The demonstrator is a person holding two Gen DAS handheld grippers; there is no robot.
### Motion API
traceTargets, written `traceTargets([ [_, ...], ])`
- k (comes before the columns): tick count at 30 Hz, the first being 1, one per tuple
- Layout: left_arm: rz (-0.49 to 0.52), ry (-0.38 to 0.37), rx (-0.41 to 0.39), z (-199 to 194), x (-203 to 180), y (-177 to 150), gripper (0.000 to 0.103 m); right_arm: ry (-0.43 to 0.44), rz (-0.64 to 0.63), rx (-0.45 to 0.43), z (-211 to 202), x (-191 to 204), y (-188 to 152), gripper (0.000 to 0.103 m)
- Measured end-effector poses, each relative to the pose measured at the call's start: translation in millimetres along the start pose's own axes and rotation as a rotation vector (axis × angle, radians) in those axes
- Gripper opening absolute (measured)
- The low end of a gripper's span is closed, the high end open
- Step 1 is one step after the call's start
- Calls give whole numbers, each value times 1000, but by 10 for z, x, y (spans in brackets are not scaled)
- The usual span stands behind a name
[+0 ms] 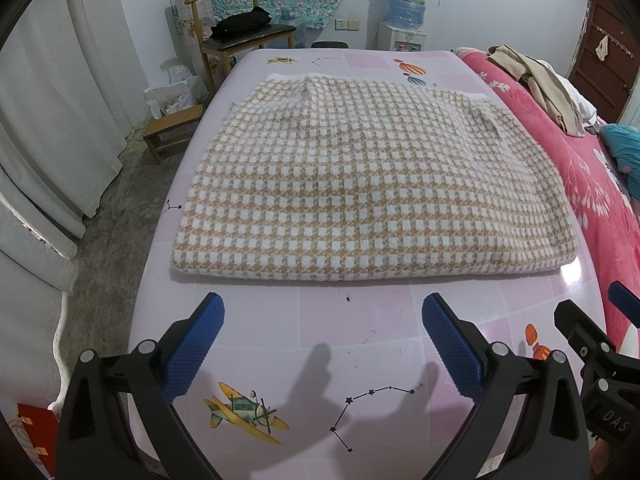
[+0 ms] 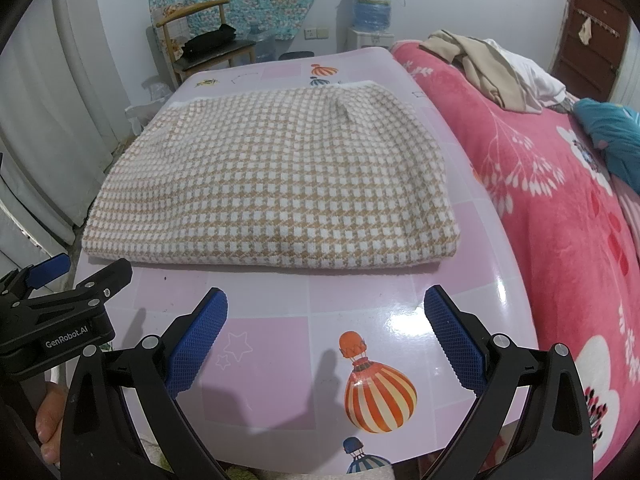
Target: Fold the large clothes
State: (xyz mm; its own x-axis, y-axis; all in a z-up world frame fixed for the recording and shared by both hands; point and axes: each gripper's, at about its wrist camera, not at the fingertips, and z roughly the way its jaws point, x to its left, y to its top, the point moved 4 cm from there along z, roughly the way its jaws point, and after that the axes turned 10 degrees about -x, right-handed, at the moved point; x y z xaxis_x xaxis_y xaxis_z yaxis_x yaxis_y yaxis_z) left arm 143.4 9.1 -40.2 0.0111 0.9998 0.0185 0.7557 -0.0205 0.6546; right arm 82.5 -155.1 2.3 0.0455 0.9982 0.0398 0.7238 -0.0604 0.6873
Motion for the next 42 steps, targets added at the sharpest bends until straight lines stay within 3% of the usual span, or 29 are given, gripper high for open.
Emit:
traceTargets([
  [42, -6, 3, -5, -16, 20, 20, 97, 1, -2, -1, -7, 33, 12, 95],
])
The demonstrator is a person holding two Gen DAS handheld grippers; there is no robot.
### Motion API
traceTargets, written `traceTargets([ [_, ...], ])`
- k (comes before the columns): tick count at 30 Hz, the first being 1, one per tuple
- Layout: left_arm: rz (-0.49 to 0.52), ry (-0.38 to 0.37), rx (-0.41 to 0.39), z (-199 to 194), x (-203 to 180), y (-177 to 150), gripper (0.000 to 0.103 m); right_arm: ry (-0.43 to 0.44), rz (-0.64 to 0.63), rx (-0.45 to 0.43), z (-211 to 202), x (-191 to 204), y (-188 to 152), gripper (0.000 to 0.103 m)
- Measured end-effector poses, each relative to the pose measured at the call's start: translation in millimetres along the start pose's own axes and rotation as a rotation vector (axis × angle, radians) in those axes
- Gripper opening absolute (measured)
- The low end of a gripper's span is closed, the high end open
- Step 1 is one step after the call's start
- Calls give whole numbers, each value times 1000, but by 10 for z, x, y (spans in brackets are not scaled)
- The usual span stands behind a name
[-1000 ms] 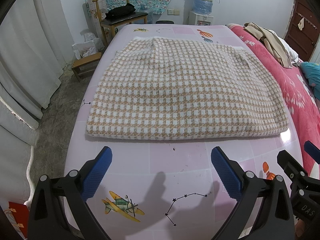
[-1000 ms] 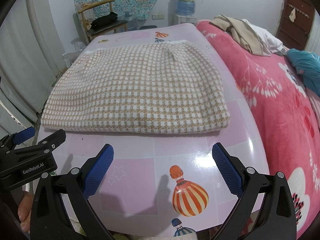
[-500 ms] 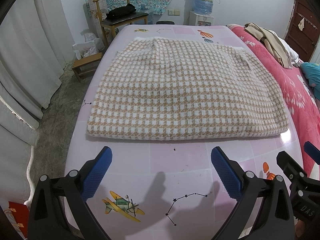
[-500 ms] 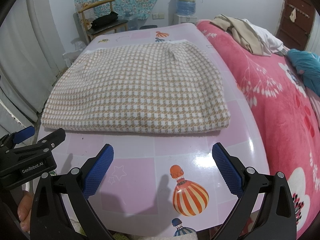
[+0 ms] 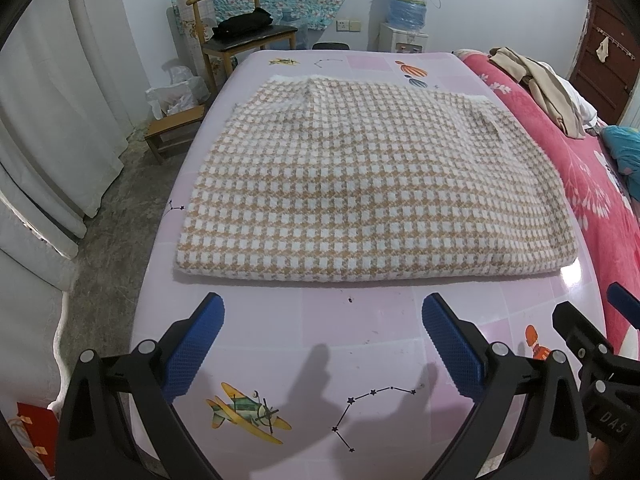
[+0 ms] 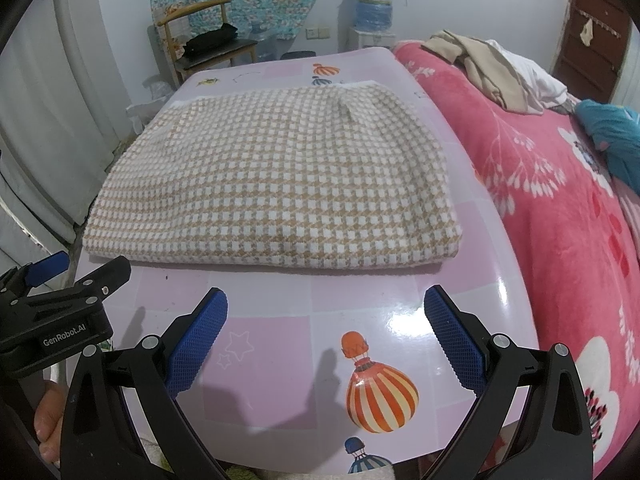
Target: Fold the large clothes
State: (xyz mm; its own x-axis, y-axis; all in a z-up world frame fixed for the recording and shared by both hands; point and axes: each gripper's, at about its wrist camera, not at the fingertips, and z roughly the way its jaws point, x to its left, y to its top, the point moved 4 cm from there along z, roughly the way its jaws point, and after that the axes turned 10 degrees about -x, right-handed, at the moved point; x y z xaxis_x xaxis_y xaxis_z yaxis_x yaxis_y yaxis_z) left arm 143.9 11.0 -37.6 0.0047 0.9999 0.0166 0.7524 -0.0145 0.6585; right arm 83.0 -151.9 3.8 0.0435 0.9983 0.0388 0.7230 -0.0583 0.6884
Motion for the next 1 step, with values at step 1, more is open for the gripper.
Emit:
traceTargets([
  [1, -1, 0, -1, -1, 3, 3, 97, 0, 0, 0, 0, 7, -1, 95],
])
